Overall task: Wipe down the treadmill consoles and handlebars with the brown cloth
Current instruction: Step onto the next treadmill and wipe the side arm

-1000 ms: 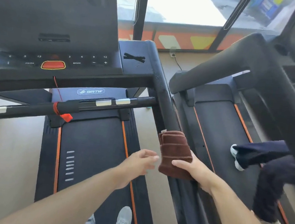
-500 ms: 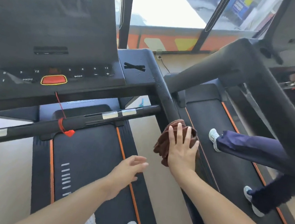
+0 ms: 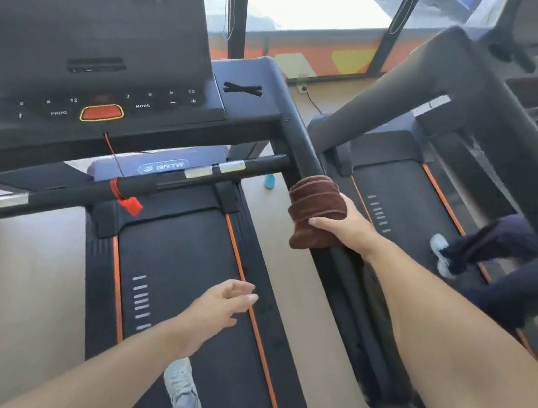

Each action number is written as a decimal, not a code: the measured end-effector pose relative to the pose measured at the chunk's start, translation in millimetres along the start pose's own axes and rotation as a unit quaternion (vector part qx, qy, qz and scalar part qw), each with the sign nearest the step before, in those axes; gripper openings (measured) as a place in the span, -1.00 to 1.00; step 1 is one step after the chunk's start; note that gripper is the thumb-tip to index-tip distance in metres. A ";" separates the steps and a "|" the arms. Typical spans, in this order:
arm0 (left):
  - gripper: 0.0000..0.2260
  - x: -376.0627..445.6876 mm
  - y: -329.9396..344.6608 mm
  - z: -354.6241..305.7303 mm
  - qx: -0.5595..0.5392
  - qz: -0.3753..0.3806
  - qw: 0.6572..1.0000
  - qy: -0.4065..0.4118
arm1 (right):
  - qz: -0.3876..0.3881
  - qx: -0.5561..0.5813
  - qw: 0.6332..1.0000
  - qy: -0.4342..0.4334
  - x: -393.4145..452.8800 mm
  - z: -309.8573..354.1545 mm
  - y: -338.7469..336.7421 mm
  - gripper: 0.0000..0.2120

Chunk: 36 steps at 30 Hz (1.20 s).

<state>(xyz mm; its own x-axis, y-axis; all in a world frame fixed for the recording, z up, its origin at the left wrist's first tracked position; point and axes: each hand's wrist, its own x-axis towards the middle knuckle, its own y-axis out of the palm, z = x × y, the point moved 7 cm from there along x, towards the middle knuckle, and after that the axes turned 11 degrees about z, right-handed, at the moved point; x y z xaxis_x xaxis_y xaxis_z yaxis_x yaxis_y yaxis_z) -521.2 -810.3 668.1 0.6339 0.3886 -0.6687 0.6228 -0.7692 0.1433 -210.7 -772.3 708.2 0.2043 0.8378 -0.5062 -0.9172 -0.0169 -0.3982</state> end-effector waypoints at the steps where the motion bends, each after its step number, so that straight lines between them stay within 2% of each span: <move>1: -0.77 -1.3 14.4 3.2 -0.002 0.004 1.000 -0.001 | 0.008 0.010 1.000 -0.003 -16.0 -8.5 1.0 -0.14; 5: -0.76 -1.9 81.5 11.7 -0.005 0.033 0.999 0.003 | 0.026 0.031 0.999 -0.031 -81.8 -40.2 9.6 -0.35; 7: -0.75 -1.2 113.4 14.1 -0.003 0.044 0.999 0.009 | 0.021 0.024 0.999 -0.033 -109.6 -61.3 12.1 -0.28; 10: -0.71 0.6 152.5 19.2 -0.005 0.056 0.998 0.015 | 0.013 -0.020 1.000 -0.010 -147.0 -92.4 17.5 0.00; 12: -0.68 0.3 172.4 23.2 -0.006 0.062 0.998 0.013 | 0.010 -0.062 0.998 0.004 -171.6 -106.1 22.3 0.10; 15: -0.66 1.1 196.8 31.3 -0.004 0.062 0.998 0.009 | -0.007 -0.112 0.994 0.009 -207.6 -127.4 29.3 0.11; 19: -0.66 3.9 220.6 41.6 0.002 0.058 0.998 0.000 | -0.105 -0.158 0.980 -0.054 -247.0 -156.1 46.5 0.02; 21: -0.69 5.2 225.4 43.8 -0.003 0.053 0.999 -0.002 | -0.155 -0.183 0.969 -0.053 -256.7 -160.3 56.1 -0.05; 23: -0.74 5.1 225.1 43.2 -0.014 0.046 0.999 -0.002 | -0.188 -0.264 0.944 -0.063 -259.1 -151.1 64.6 -0.07; 26: -0.82 4.0 218.2 39.3 -0.051 0.038 0.998 -0.012 | -0.161 -0.411 0.893 -0.091 -245.2 -135.0 75.5 -0.07; 30: -0.72 6.8 196.7 38.7 -0.095 -0.004 0.995 -0.026 | -0.114 -0.539 0.830 -0.087 -206.9 -114.0 80.6 -0.03; 33: -0.71 11.7 177.6 34.2 -0.110 -0.016 0.994 -0.019 | -0.089 -0.563 0.818 -0.075 -173.7 -88.4 78.7 0.04; 36: -0.74 20.6 149.6 25.0 -0.119 -0.030 0.992 -0.013 | -0.094 -0.532 0.840 -0.049 -138.0 -61.2 65.4 0.06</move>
<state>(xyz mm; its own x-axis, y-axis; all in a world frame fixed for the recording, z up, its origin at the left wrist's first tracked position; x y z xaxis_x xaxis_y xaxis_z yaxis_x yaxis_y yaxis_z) -426.4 -930.0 657.6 0.5816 0.4142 -0.7001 0.7521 -0.6018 0.2687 -277.9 -922.4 705.2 0.2346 0.9203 -0.3131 -0.0355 -0.3137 -0.9489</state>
